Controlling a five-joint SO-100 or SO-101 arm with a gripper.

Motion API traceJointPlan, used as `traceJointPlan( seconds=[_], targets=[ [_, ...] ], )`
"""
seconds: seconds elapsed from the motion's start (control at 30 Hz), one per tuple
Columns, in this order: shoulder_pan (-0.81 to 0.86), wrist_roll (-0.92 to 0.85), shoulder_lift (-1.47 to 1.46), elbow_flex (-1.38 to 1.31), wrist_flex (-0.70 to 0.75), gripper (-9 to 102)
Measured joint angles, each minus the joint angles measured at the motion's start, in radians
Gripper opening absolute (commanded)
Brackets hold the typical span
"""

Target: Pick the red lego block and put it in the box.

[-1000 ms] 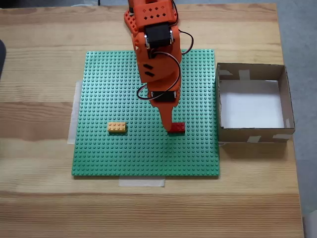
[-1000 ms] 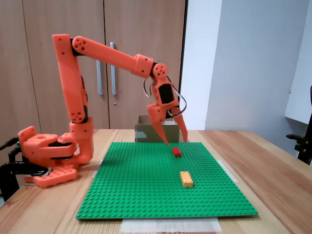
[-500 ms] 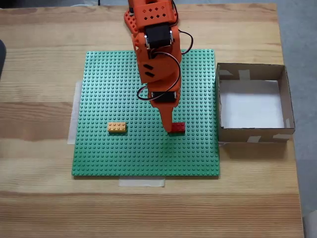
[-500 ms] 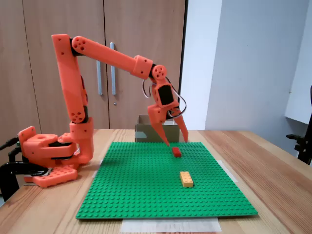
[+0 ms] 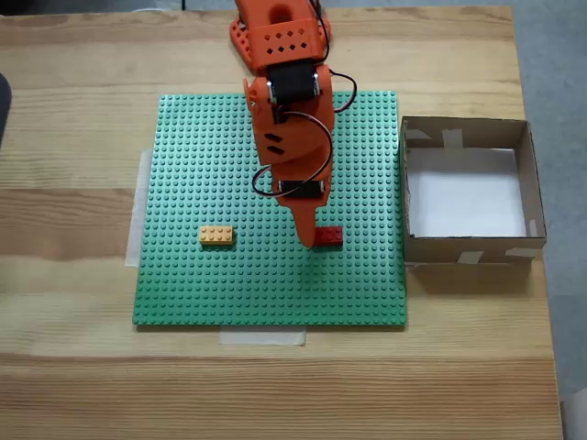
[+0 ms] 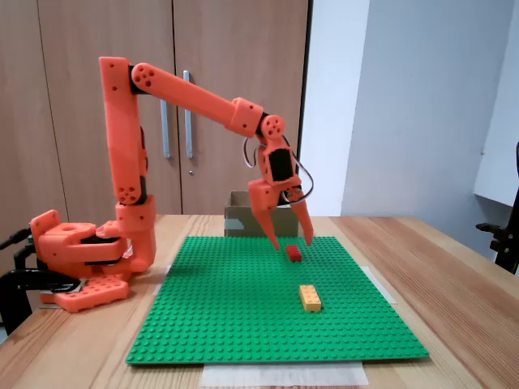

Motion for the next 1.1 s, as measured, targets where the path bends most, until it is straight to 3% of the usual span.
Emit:
traceJointPlan(
  seconds=[1.1],
  targets=[
    [-0.009,0.0,-0.021,-0.006,-0.015,26]
  ],
)
